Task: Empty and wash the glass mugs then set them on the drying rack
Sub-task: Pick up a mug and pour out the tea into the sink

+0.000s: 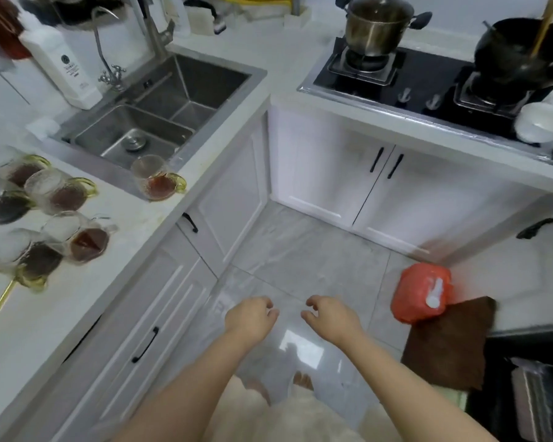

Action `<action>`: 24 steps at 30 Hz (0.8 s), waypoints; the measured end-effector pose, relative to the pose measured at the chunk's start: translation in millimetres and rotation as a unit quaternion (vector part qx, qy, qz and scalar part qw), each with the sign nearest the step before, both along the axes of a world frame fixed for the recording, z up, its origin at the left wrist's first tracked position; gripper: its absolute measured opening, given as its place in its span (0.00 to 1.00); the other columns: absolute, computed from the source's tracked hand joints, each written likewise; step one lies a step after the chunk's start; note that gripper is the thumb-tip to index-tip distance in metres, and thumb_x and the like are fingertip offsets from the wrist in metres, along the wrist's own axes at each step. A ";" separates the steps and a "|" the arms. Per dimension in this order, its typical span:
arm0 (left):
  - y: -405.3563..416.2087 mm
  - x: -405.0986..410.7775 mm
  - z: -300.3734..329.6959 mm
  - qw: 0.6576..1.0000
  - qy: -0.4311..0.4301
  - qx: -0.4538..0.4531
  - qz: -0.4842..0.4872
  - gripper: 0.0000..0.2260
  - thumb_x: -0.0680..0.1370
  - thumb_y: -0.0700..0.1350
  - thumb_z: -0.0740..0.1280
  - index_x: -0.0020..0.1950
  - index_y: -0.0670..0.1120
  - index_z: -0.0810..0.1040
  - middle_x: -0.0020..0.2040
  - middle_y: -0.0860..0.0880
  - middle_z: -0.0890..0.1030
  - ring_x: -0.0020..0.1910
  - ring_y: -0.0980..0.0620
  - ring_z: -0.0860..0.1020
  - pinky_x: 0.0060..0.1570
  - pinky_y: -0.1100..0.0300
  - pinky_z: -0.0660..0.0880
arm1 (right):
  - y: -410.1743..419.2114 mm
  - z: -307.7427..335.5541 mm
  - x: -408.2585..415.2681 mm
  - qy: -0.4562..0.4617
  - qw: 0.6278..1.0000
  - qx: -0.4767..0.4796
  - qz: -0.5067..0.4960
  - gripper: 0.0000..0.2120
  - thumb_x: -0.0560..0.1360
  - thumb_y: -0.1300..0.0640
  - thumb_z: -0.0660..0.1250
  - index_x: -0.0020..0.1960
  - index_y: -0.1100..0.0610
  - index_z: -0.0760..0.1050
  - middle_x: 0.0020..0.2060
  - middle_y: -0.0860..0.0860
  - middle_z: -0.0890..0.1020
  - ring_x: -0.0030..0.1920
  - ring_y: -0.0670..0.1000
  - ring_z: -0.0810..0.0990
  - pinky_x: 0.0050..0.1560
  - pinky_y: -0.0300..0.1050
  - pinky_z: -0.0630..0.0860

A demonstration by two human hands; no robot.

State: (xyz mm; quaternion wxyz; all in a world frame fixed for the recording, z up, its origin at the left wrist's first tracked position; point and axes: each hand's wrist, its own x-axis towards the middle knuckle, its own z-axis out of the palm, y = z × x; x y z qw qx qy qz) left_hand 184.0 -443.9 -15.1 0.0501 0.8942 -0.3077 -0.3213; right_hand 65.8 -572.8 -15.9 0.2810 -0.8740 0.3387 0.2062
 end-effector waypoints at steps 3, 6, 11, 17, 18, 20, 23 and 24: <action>-17.1 11.9 3.0 0.999 0.005 0.007 0.031 0.15 0.78 0.55 0.58 0.60 0.52 0.76 0.56 0.50 0.81 0.56 0.49 0.78 0.54 0.56 0.75 | -26.8 1.4 15.6 -0.004 1.000 0.008 0.012 0.20 0.78 0.46 0.59 0.67 0.53 0.71 0.63 0.52 0.78 0.62 0.53 0.76 0.59 0.47 0.74; -30.6 25.9 2.0 0.998 0.014 0.015 0.057 0.15 0.78 0.54 0.58 0.61 0.53 0.75 0.57 0.50 0.81 0.56 0.49 0.78 0.55 0.56 0.75 | -45.3 0.2 33.3 -0.005 0.999 0.012 0.036 0.20 0.78 0.45 0.59 0.67 0.53 0.71 0.63 0.52 0.78 0.62 0.53 0.76 0.59 0.46 0.74; -59.1 75.2 -3.3 0.996 0.016 0.002 0.091 0.15 0.78 0.54 0.58 0.62 0.53 0.75 0.58 0.50 0.80 0.57 0.49 0.77 0.55 0.57 0.74 | -82.7 0.2 90.7 -0.010 0.999 0.009 0.050 0.21 0.78 0.46 0.58 0.67 0.53 0.70 0.63 0.52 0.77 0.63 0.53 0.75 0.59 0.45 0.73; -87.0 128.6 -6.6 0.998 0.000 0.007 0.064 0.15 0.79 0.52 0.57 0.61 0.51 0.76 0.58 0.50 0.80 0.57 0.49 0.77 0.54 0.58 0.72 | -112.7 -1.0 145.2 0.007 0.997 0.004 0.075 0.21 0.78 0.45 0.58 0.67 0.53 0.70 0.64 0.51 0.77 0.62 0.52 0.76 0.58 0.45 0.74; -93.9 140.2 -8.5 0.998 -0.002 0.003 0.068 0.15 0.79 0.52 0.57 0.61 0.50 0.76 0.58 0.49 0.80 0.58 0.49 0.77 0.53 0.59 0.72 | -119.4 -0.6 156.9 0.008 0.997 -0.002 0.073 0.21 0.78 0.45 0.58 0.68 0.53 0.70 0.64 0.51 0.77 0.62 0.52 0.76 0.58 0.45 0.73; -108.2 164.3 -6.7 0.998 -0.004 0.000 0.060 0.15 0.79 0.52 0.57 0.61 0.50 0.76 0.59 0.49 0.79 0.58 0.48 0.77 0.53 0.59 0.72 | -132.7 4.3 180.4 0.003 0.997 -0.006 0.075 0.21 0.79 0.45 0.57 0.68 0.53 0.70 0.64 0.51 0.76 0.62 0.52 0.76 0.58 0.45 0.73; -127.7 193.3 -6.4 0.998 -0.005 -0.006 0.060 0.14 0.79 0.52 0.57 0.60 0.51 0.76 0.57 0.49 0.80 0.56 0.49 0.78 0.52 0.58 0.72 | -150.6 5.7 208.6 -0.005 0.997 -0.010 0.073 0.21 0.79 0.45 0.57 0.68 0.53 0.70 0.64 0.51 0.76 0.62 0.52 0.76 0.58 0.46 0.74; -132.0 198.2 -6.0 0.998 -0.007 -0.008 0.062 0.14 0.79 0.53 0.57 0.60 0.51 0.76 0.56 0.49 0.80 0.55 0.49 0.78 0.51 0.58 0.73 | -154.6 6.0 214.2 -0.002 0.997 -0.009 0.073 0.21 0.79 0.45 0.57 0.68 0.53 0.69 0.64 0.51 0.76 0.63 0.52 0.75 0.58 0.46 0.74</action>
